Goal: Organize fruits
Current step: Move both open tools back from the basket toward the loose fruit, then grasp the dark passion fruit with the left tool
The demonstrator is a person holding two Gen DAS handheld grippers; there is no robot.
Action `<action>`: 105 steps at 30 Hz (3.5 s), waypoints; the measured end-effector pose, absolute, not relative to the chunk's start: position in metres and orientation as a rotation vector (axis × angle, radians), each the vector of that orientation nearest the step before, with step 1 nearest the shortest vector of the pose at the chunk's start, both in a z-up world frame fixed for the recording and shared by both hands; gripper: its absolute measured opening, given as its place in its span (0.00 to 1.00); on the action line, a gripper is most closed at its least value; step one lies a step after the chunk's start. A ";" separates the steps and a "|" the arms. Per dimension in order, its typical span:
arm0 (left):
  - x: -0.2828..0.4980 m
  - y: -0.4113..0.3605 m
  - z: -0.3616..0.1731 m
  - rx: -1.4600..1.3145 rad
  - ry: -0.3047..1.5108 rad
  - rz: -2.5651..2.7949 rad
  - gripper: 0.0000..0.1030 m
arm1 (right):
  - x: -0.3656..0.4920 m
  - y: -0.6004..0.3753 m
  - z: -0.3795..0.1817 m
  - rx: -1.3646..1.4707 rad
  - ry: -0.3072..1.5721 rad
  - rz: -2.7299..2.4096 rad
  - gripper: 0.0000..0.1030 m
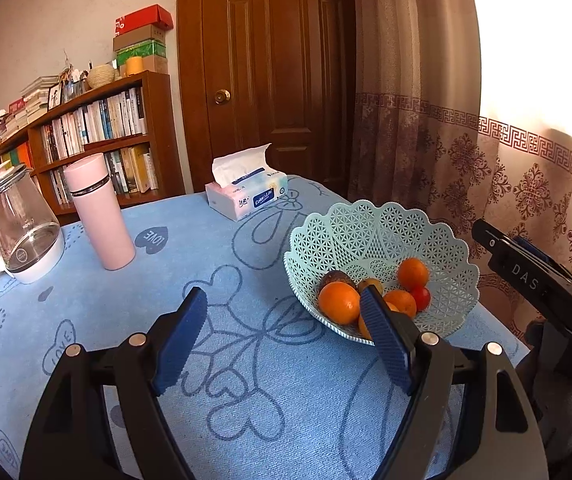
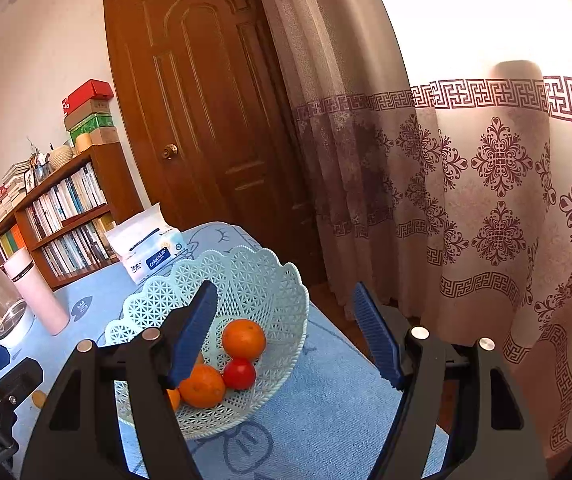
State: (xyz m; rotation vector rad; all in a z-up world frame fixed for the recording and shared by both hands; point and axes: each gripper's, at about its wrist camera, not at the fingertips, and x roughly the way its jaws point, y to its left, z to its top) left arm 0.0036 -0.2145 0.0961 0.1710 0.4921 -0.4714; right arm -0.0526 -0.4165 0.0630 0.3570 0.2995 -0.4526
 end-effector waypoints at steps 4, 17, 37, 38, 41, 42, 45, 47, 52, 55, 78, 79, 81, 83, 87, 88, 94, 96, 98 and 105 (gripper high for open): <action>0.002 -0.209 0.096 0.173 0.489 -0.456 0.83 | -0.052 -0.415 0.062 0.352 0.304 -0.454 0.70; 0.000 -0.192 0.094 0.159 0.491 -0.416 0.88 | -0.054 -0.412 0.063 0.354 0.276 -0.411 0.83; -0.006 -0.119 0.084 0.069 0.530 -0.292 0.88 | -0.043 -0.390 0.063 0.286 0.303 -0.297 0.87; -0.007 -0.115 0.083 0.067 0.533 -0.283 0.88 | -0.043 -0.389 0.063 0.284 0.304 -0.293 0.87; -0.009 -0.103 0.079 0.063 0.546 -0.260 0.88 | -0.042 -0.387 0.062 0.283 0.309 -0.261 0.93; -0.010 -0.100 0.077 0.063 0.550 -0.252 0.88 | -0.042 -0.386 0.062 0.286 0.309 -0.241 0.93; -0.011 -0.088 0.072 0.059 0.562 -0.228 0.88 | -0.038 -0.380 0.061 0.281 0.330 -0.171 0.93; -0.013 -0.080 0.070 0.052 0.567 -0.213 0.88 | -0.036 -0.376 0.060 0.270 0.346 -0.138 0.93; -0.018 -0.059 0.068 0.036 0.567 -0.173 0.88 | -0.032 -0.361 0.060 0.229 0.368 -0.070 0.93; -0.023 -0.046 0.066 0.029 0.570 -0.150 0.88 | -0.028 -0.353 0.058 0.219 0.397 -0.015 0.93; -0.016 0.008 0.029 -0.083 0.743 -0.087 0.71 | -0.023 -0.311 0.050 0.074 0.478 0.118 0.93; -0.015 0.009 0.028 -0.090 0.752 -0.087 0.69 | -0.023 -0.311 0.050 0.074 0.479 0.118 0.93; -0.013 0.010 0.025 -0.099 0.771 -0.086 0.64 | -0.023 -0.311 0.050 0.074 0.479 0.118 0.93; -0.012 0.011 0.023 -0.099 0.779 -0.076 0.62 | -0.023 -0.311 0.050 0.074 0.478 0.118 0.93; -0.011 0.012 0.022 -0.096 0.783 -0.060 0.57 | -0.023 -0.311 0.050 0.074 0.478 0.118 0.93; -0.010 0.012 0.021 -0.092 0.787 -0.053 0.56 | -0.023 -0.311 0.050 0.074 0.478 0.118 0.93; -0.008 0.015 0.018 -0.088 0.809 -0.033 0.54 | -0.023 -0.310 0.050 0.073 0.478 0.118 0.93; -0.006 0.018 0.015 -0.103 0.829 -0.028 0.54 | -0.022 -0.310 0.050 0.073 0.478 0.118 0.93; -0.005 0.021 0.014 -0.115 0.837 -0.033 0.53 | -0.022 -0.310 0.050 0.073 0.479 0.117 0.93; -0.005 0.019 0.014 -0.113 0.839 -0.047 0.43 | -0.022 -0.310 0.050 0.073 0.478 0.116 0.93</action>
